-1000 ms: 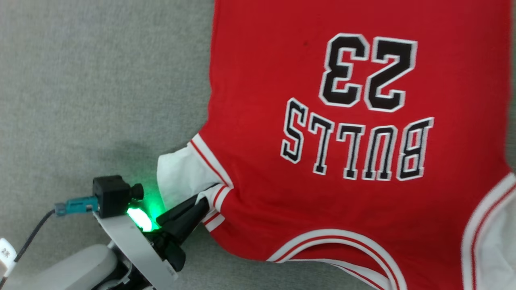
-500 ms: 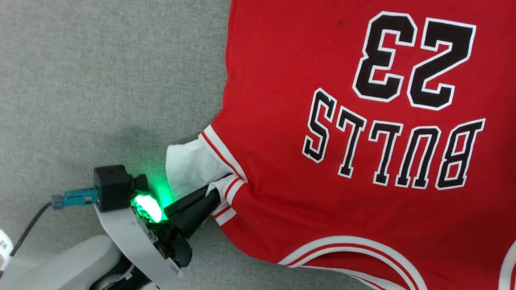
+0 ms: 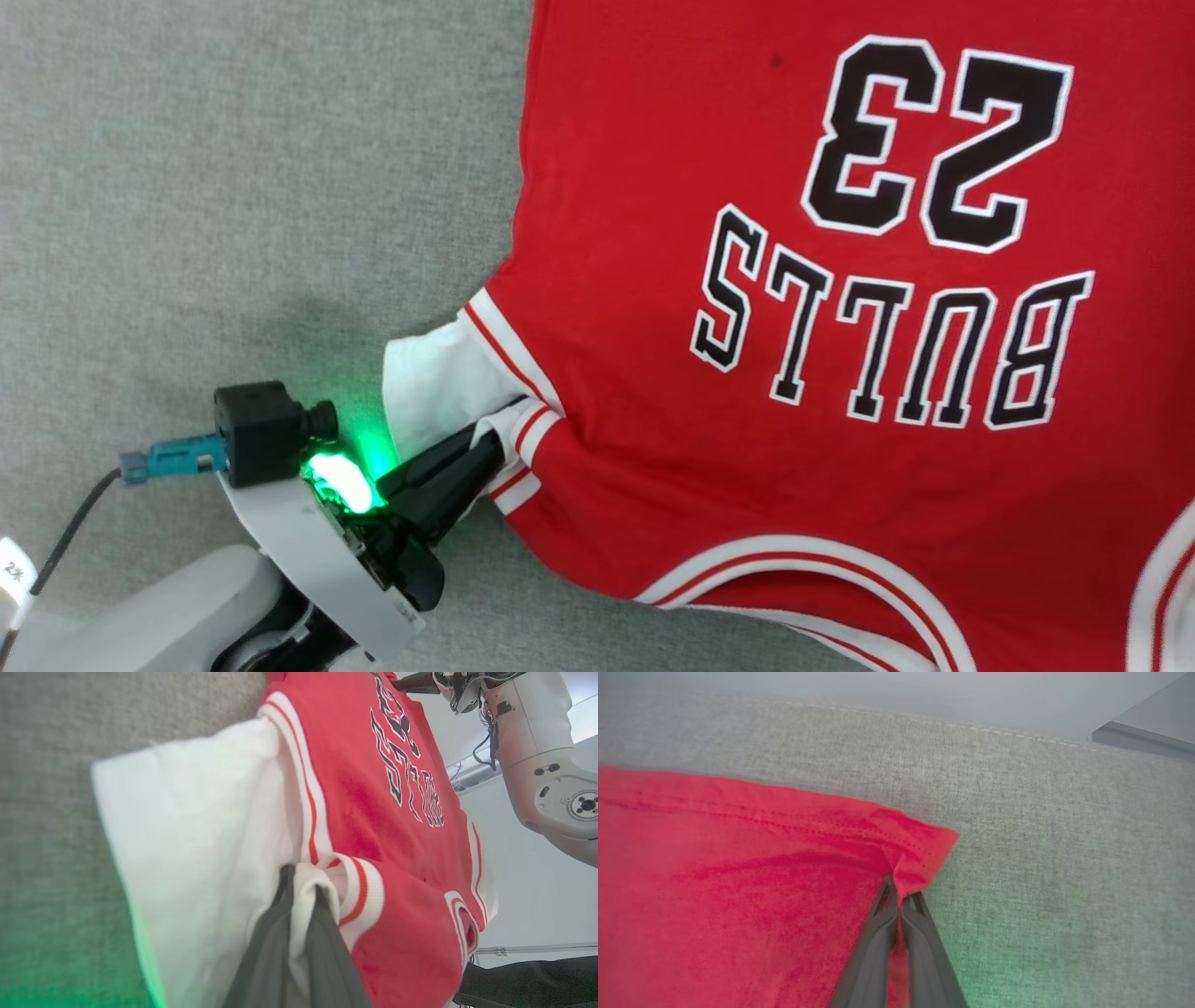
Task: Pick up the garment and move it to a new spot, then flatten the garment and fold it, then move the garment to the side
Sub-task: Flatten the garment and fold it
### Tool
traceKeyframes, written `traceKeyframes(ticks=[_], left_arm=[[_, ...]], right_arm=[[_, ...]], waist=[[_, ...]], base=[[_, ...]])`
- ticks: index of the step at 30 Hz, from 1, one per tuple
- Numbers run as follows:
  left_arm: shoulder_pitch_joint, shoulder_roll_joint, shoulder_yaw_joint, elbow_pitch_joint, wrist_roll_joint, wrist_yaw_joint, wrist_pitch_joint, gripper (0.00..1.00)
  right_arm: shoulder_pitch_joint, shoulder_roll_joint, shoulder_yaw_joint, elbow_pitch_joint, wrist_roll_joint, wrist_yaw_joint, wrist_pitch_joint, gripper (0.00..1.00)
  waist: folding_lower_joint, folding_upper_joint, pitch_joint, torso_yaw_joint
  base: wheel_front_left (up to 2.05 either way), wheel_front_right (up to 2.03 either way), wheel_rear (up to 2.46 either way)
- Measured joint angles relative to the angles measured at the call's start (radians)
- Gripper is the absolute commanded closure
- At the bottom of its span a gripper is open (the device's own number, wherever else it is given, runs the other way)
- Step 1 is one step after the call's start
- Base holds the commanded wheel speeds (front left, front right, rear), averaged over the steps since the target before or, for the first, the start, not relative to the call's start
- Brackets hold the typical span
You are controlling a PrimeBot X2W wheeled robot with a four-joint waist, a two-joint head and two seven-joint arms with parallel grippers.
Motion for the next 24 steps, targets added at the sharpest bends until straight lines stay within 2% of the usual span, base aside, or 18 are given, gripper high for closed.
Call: traceKeyframes(ticks=[3,7,15,19,24], left_arm=[[0.022,-0.008,0.023,0.020,0.004,0.001,0.003,1.00],[0.053,-0.016,0.044,0.042,0.009,0.003,0.004,1.00],[0.124,-0.002,0.080,0.087,0.006,0.014,0.012,1.00],[0.164,0.014,0.101,0.097,0.006,0.018,0.012,1.00],[0.202,0.022,0.117,0.101,0.007,0.018,0.012,1.00]], right_arm=[[0.072,-0.037,0.052,-0.039,0.085,0.000,-0.017,1.00],[0.214,-0.106,0.115,-0.149,0.219,0.000,-0.011,1.00],[0.641,-0.224,0.100,-0.489,0.447,0.000,0.072,1.00],[0.853,-0.218,0.065,-0.642,0.503,0.000,0.101,1.00],[1.083,-0.168,0.044,-0.777,0.538,0.000,0.109,1.00]], waist=[[0.0000,0.0000,-0.029,-0.007],[0.0001,0.0000,-0.079,-0.020],[0.0001,0.0000,-0.193,-0.056],[0.0001,0.0000,-0.243,-0.084],[0.0001,0.0000,-0.293,-0.131]], base=[[0.00,0.00,0.00],[0.00,0.00,0.00],[0.00,0.00,0.00],[0.00,0.00,0.00],[0.00,0.00,0.00]])
